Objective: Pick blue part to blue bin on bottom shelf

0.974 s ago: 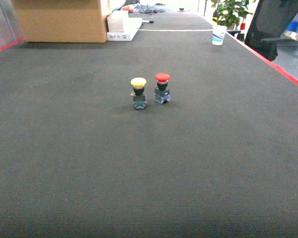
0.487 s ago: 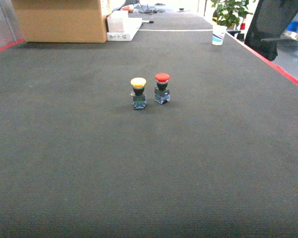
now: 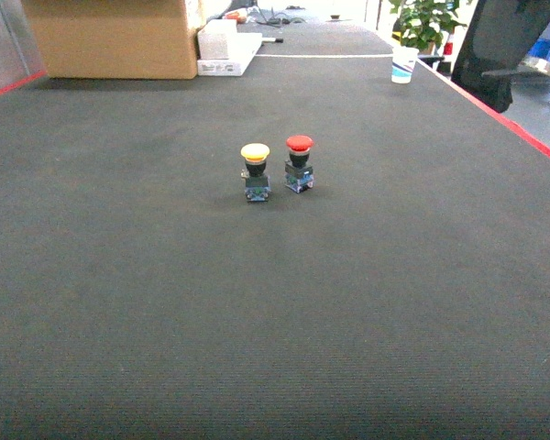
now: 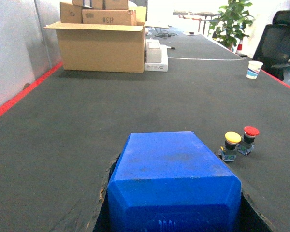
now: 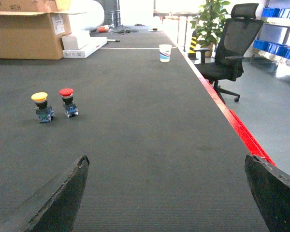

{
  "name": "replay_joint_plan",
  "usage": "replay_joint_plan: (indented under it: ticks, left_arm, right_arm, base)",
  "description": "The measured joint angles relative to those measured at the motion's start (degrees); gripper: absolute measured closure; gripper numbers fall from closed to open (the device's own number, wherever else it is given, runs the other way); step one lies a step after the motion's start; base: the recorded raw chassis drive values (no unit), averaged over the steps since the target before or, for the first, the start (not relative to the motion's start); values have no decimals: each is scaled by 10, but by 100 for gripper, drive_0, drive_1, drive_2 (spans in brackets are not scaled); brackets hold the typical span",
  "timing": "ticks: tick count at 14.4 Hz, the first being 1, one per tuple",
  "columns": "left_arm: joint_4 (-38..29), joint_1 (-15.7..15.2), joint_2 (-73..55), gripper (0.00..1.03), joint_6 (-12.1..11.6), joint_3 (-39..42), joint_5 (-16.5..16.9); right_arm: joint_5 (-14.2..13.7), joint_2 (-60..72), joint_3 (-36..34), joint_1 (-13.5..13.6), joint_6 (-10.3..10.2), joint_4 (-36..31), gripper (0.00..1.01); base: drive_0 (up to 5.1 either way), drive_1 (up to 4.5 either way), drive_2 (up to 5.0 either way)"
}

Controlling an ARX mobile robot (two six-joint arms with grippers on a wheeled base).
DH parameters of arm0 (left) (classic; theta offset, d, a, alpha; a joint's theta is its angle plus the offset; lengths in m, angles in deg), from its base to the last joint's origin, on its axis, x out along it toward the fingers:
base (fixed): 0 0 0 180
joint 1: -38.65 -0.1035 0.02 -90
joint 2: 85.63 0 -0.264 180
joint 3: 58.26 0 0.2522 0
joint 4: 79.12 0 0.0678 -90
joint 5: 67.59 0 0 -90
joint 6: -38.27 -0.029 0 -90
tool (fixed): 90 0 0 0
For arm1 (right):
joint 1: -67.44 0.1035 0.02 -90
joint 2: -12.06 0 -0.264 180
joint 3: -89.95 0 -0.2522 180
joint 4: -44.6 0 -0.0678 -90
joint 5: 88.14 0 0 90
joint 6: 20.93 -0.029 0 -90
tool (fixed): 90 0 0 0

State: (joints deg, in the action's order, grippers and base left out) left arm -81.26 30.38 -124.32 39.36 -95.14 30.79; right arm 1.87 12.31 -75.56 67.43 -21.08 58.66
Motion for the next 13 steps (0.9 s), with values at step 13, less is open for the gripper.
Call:
replay_joint_plan:
  ticks: [13]
  left_arm:
    - [2, 0, -1, 59, 0, 2, 0]
  right_arm:
    - [0, 0, 0, 0, 0, -1, 3]
  base:
    - [0, -182, 182]
